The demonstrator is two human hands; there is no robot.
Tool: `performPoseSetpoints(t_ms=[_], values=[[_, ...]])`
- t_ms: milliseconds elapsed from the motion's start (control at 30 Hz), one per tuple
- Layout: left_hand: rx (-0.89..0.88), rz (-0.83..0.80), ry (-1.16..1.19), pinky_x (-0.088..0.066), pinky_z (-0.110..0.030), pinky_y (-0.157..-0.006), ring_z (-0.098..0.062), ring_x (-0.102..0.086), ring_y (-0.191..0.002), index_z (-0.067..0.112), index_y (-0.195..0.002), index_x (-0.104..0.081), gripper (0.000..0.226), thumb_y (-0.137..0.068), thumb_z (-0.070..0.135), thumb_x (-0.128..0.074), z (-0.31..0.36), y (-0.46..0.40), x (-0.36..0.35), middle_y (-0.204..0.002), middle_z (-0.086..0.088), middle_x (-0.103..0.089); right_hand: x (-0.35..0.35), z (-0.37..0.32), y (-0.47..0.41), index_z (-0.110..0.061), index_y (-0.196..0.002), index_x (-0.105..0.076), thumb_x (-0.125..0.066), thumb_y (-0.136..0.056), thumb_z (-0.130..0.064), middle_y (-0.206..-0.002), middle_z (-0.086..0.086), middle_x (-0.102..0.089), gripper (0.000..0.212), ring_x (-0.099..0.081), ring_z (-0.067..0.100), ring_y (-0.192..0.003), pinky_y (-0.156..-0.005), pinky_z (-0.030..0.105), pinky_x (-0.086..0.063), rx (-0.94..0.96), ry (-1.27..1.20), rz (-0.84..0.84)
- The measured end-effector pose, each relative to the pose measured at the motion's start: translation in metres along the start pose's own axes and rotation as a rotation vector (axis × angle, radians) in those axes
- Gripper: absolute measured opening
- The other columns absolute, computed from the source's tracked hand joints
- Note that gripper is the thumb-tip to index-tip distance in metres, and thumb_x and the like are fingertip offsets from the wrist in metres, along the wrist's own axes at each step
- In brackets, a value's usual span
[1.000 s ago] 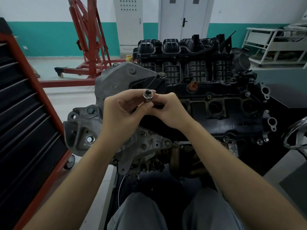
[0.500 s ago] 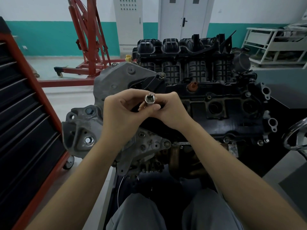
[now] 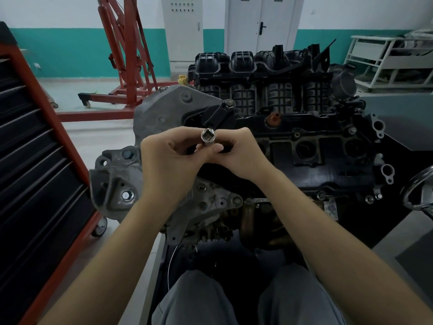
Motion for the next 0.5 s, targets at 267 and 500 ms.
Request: performPoseSetpoints(t_ms=[267, 500], values=[[-0.018, -0.076, 0.013, -0.055, -0.025, -0.082, -0.014, -0.071, -0.089, 0.010, -0.101, -0.070, 0.034, -0.073, -0.006, -0.078, 0.0036, -0.0007, -0.0045, -0.093, -0.002, -0.072, -0.0018, -0.0017, -0.0001, -0.017, -0.100, -0.069, -0.071, -0.082, -0.001, -0.091, -0.003, -0.071, 0.024, -0.069, 0.010, -0.090, -0.082, 0.030, -0.054, -0.027, -0.020, -0.024], [0.017, -0.014, 0.045, -0.054, -0.019, -0.080, -0.005, -0.071, -0.085, 0.021, -0.099, -0.067, 0.040, -0.072, -0.008, -0.077, 0.0033, 0.0007, -0.0037, -0.090, 0.010, -0.070, -0.0042, -0.0022, 0.0003, -0.012, -0.110, -0.065, -0.069, -0.084, 0.004, -0.101, 0.001, -0.070, 0.031, -0.068, 0.012, -0.097, -0.088, 0.028, -0.053, -0.027, -0.031, -0.052]])
Point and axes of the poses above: each hand's wrist, its own y-axis away from the middle knuckle, its own x-axis out of the back of the hand, z = x × y, the point moved 5 cm from there along -y, towards the middle knuckle
